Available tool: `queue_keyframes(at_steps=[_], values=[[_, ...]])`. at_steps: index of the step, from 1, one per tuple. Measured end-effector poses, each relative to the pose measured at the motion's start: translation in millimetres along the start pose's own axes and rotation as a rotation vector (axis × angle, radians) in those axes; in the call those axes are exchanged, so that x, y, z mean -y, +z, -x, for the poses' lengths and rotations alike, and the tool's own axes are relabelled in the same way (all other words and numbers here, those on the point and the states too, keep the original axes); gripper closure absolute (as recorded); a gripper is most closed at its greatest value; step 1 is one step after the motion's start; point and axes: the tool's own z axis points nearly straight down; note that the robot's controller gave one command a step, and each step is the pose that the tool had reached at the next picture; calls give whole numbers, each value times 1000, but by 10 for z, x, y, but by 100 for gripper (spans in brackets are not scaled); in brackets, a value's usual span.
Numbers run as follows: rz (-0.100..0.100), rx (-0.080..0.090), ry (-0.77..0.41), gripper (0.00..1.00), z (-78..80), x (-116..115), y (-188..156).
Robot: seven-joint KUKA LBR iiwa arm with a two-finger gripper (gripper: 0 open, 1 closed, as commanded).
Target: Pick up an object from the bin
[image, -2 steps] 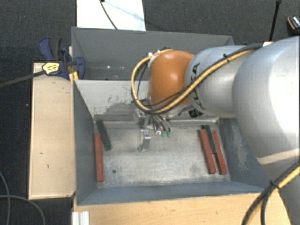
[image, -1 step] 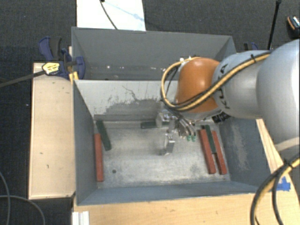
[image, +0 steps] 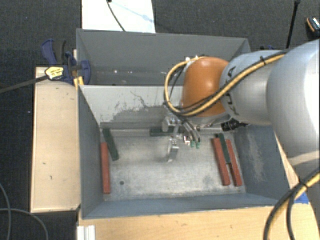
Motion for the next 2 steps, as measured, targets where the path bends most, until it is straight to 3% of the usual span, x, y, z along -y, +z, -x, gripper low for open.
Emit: queue_keyframes(at_steps=[1,2], values=[[-2,-5,176,0,23,187,136],[1,-1,220,0,-25,-301,132]])
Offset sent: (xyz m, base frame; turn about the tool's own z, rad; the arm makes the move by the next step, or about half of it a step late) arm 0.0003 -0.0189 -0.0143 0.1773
